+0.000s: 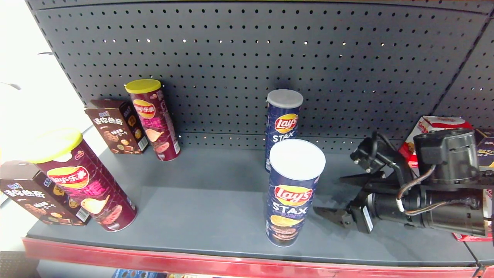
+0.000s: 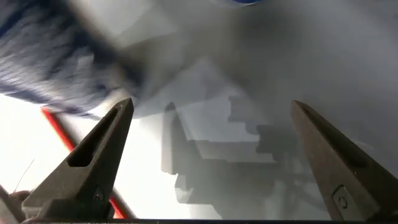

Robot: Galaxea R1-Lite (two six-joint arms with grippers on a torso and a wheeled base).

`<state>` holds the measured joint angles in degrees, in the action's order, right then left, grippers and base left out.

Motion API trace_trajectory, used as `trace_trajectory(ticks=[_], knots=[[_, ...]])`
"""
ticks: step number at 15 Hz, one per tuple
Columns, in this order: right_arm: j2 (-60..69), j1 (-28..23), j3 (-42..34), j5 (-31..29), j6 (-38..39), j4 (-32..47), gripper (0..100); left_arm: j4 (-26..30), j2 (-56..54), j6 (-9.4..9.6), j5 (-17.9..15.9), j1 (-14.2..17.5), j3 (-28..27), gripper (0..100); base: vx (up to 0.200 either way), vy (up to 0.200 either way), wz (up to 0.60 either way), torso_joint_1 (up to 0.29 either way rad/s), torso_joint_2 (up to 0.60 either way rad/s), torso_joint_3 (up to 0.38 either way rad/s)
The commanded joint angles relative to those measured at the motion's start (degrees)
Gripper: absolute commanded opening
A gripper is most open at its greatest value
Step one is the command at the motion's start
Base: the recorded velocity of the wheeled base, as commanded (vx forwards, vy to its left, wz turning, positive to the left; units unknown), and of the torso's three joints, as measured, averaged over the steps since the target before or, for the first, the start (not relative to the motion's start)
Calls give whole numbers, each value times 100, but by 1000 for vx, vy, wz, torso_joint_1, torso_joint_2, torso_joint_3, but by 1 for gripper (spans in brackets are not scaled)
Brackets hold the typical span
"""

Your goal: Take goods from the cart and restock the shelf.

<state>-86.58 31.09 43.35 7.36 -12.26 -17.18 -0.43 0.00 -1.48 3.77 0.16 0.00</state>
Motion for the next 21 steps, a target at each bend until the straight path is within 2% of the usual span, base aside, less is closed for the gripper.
trace_trajectory(ticks=[1,4,5,6,9,13,16,17,18,19,20,21], knots=[[589,-569,200,11,5,-49,100,-1,9,-2,1,2,0,100,0,0,0,0,0,0],[1486,-1289,68,11,5,-58,100,-1,9,7,-8,2,0,100,0,0,0,0,0,0],[1565,-1342,24,11,-4,-58,100,-1,9,7,-8,2,0,100,0,0,0,0,0,0],[2277,-1667,-336,20,-4,-58,100,-1,9,7,-8,2,0,100,0,0,0,0,0,0],[3710,-2115,-978,-86,-13,-58,100,-1,9,7,1,2,0,100,0,0,0,0,0,0],[5766,-2203,-1971,-719,-22,127,100,-1,9,7,-8,2,0,100,0,0,0,0,0,0],[7392,-2212,-2709,-789,13,1182,100,-1,9,7,1,2,0,100,0,0,0,0,0,0],[8113,-2221,-3025,-807,330,1753,100,-1,9,7,1,2,0,100,0,0,0,0,0,0],[8148,-2221,-3201,-824,550,1726,100,-1,9,16,-8,2,0,100,0,0,0,0,0,0],[8113,-2230,-3597,-903,796,1173,100,-1,9,-2,1,2,0,100,0,0,0,0,0,0],[8113,-2221,-4194,-956,848,1050,100,-1,9,-2,-8,2,0,100,0,0,0,0,0,0],[8104,-2230,-4335,-1000,892,1085,100,-1,9,7,-8,2,0,100,0,0,0,0,0,0]])
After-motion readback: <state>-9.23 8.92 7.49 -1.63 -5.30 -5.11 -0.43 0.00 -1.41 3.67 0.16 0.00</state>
